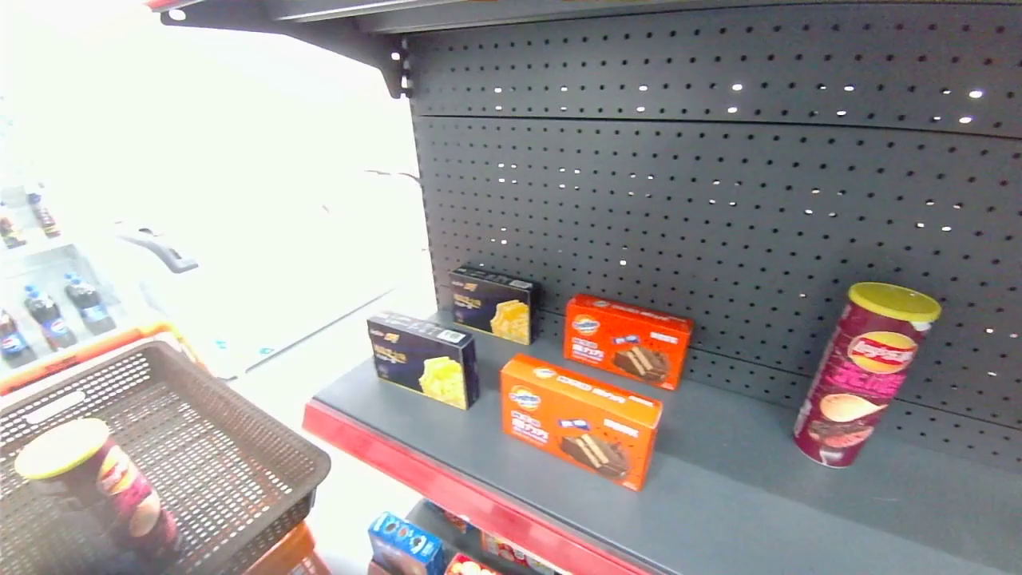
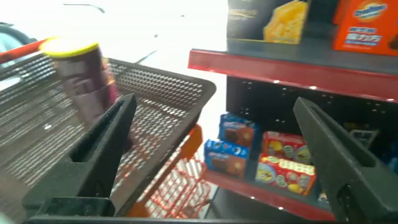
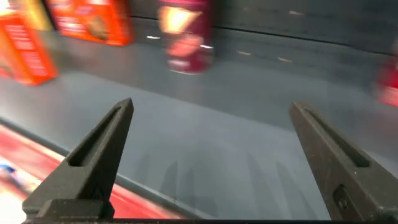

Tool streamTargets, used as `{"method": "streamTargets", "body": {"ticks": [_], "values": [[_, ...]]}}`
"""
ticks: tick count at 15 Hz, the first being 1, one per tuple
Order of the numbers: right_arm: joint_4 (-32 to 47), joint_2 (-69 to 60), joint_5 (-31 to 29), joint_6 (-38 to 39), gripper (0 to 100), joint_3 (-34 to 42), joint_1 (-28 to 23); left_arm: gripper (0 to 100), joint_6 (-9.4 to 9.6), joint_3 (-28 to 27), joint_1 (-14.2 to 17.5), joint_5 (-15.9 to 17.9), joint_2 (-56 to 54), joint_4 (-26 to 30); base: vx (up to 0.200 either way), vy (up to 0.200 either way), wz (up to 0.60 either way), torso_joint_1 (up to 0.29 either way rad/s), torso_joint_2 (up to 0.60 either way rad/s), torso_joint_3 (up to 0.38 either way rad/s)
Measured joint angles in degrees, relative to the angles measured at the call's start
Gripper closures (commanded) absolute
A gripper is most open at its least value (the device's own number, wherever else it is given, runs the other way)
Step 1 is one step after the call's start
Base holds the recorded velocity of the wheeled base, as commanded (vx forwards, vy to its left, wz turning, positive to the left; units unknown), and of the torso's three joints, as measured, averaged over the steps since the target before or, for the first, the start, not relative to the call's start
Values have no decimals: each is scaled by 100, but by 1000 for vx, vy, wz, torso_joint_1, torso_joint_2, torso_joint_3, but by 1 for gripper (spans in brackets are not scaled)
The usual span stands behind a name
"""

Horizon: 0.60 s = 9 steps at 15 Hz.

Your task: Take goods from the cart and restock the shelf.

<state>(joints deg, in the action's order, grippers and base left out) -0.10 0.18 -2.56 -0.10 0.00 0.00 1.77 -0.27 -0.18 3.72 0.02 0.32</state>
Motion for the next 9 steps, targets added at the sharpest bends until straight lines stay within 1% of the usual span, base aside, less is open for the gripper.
{"method": "streamTargets", "body": {"ticks": [7,9], "values": [[-1,0,0,2,0,0,-5,0,0,0,0,-2,0,-11,0,0,600,2,4,3],[-4,0,0,10,0,0,0,0,6,6,0,0,0,-18,0,0,0,0,0,0]]}}
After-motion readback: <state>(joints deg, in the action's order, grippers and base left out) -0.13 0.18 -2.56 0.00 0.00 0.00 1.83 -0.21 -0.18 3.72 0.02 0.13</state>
